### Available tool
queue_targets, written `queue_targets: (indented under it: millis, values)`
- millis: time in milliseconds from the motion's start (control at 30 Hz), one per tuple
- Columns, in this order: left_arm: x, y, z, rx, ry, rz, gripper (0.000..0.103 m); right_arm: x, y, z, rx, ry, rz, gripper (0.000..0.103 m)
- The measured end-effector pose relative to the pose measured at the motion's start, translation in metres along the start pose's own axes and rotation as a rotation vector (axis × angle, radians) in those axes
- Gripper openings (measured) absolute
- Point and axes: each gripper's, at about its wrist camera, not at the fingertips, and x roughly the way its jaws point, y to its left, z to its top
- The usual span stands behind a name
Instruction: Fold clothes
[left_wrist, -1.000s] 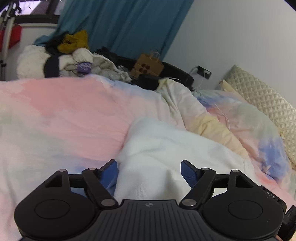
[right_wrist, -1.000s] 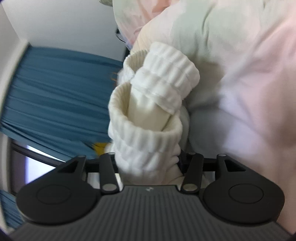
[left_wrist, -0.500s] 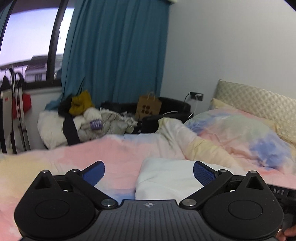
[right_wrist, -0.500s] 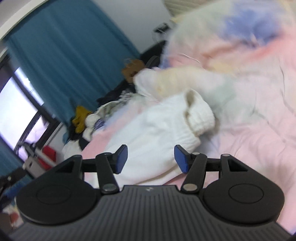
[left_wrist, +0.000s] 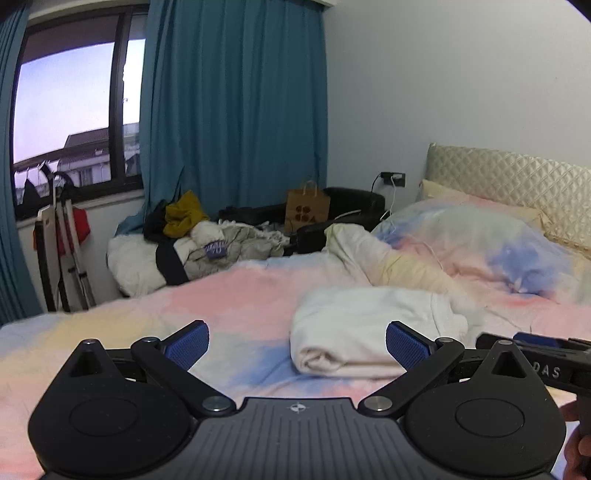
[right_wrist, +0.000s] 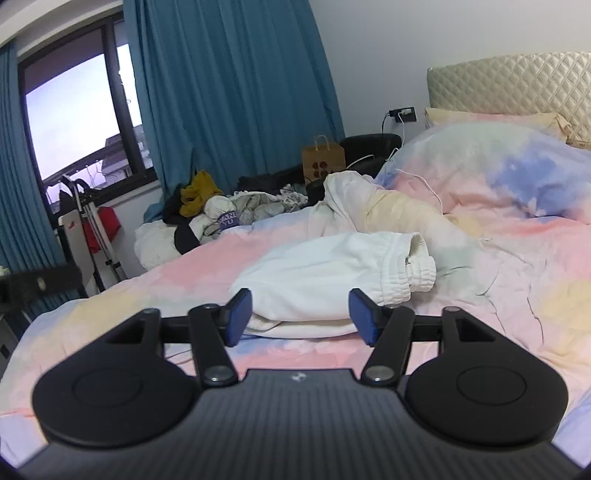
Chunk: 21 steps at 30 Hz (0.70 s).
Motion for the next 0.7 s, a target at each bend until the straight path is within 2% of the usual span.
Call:
queue_targets:
  millis: [100, 300, 333, 367, 700]
  values:
    - [-0.007, 0.005, -0.015, -0.028, 0.020, -0.014, 0.103, -0.013, 0.008, -0.006, -0.044, -0.014, -0.004, 0.071]
    - [-0.003, 0.013, -0.037, 0.000, 0.079, -0.011, 0.103, -0.020, 0.013, -0.016, -0.072, -0.028, -0.014, 0.072]
    - [-0.002, 0.015, -0.039, -0.004, 0.082, -0.009, 0.103, -0.020, 0.014, -0.017, -0.074, -0.030, -0.016, 0.077]
    - [-0.001, 0.017, -0.042, -0.008, 0.085, -0.007, 0.103, -0.021, 0.014, -0.018, -0.076, -0.032, -0.017, 0.086]
    - [0.012, 0.021, -0.051, -0.003, 0.113, 0.010, 0.103, -0.005, 0.026, -0.021, -0.097, 0.033, -0.079, 0.086]
